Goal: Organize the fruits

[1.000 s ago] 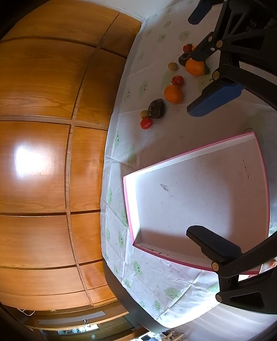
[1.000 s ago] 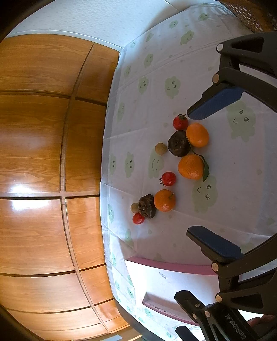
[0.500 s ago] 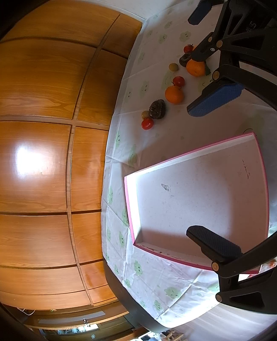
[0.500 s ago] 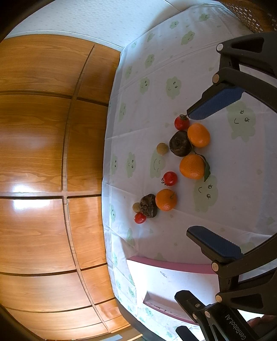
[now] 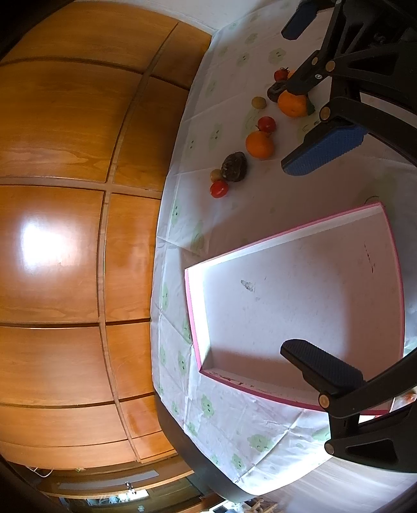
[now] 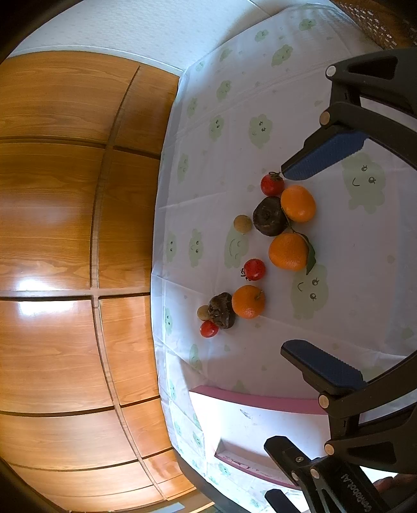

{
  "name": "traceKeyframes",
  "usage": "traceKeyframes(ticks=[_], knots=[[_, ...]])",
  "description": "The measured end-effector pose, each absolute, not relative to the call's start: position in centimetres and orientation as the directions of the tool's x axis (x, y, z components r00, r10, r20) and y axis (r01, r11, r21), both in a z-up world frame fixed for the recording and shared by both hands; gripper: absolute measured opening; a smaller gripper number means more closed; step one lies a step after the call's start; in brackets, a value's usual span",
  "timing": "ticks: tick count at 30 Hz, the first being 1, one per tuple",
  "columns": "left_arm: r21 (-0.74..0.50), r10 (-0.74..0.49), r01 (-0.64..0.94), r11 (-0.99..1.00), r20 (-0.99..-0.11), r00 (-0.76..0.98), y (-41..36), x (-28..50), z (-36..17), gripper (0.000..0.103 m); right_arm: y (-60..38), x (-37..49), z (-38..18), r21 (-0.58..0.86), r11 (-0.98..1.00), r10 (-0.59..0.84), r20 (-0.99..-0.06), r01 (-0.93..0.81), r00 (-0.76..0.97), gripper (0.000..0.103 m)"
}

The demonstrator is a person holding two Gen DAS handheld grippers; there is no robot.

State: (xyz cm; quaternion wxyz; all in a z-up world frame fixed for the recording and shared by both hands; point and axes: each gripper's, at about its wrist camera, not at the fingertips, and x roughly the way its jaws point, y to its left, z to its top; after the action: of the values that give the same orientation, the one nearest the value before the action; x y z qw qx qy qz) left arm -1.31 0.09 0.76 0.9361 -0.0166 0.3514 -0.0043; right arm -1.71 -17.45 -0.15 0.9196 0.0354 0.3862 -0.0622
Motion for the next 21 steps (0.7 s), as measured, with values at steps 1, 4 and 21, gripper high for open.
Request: traceKeyframes(ticks=[1, 4, 21], knots=[[-0.036, -0.024, 0.001, 0.999, -0.658, 0.752, 0.1, -1.3, 0.7, 0.103, -17.5, -1.7, -0.2, 0.009, 0.99, -0.091, -0.713, 0.139, 0.695, 0.101], [-0.051, -0.057, 0.031, 0.998, -0.661, 0.748, -0.2, -1.3, 0.7, 0.103, -17.8, -1.3, -0.1, 0.01, 0.995, -0.065, -0.718, 0.103, 0.693, 0.101], [-0.151, -0.262, 0.235, 0.96, -0.779, 0.569, -3.2, 4.3, 0.4, 0.087, -30.8, 7.1, 0.3, 0.017, 0.999, 0.041, -0.781, -0.044, 0.623, 0.101]])
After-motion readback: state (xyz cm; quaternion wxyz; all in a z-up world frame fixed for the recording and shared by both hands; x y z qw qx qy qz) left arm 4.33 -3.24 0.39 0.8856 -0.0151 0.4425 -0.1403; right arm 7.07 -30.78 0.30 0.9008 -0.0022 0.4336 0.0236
